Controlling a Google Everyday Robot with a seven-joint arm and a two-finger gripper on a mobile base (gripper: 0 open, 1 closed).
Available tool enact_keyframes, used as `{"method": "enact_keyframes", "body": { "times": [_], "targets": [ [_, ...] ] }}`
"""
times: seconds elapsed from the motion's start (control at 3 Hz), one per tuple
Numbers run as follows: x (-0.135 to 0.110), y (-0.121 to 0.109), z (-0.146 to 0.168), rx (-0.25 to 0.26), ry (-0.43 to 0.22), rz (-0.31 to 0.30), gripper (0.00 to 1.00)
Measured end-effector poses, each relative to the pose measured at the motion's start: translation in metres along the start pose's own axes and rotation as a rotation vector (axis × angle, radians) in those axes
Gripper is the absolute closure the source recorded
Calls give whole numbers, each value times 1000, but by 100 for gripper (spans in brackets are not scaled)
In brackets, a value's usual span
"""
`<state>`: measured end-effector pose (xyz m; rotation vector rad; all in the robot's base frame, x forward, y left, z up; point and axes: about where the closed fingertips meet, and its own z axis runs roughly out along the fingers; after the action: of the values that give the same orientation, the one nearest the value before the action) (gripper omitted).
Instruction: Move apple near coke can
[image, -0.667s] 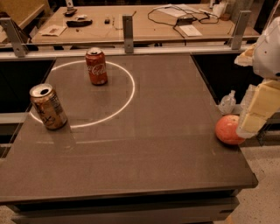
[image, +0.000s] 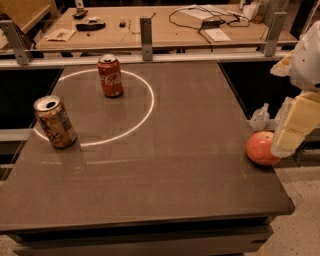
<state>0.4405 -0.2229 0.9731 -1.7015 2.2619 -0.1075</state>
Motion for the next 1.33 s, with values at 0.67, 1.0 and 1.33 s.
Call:
{"method": "enact_keyframes", "body": {
  "times": [0.67,1.0,1.33],
  "targets": [
    [19,-1,22,-47,7,64,0],
    [27,8,38,-88,3,89,0],
    [36,18,56,-119,-13,120,0]
  ]
}}
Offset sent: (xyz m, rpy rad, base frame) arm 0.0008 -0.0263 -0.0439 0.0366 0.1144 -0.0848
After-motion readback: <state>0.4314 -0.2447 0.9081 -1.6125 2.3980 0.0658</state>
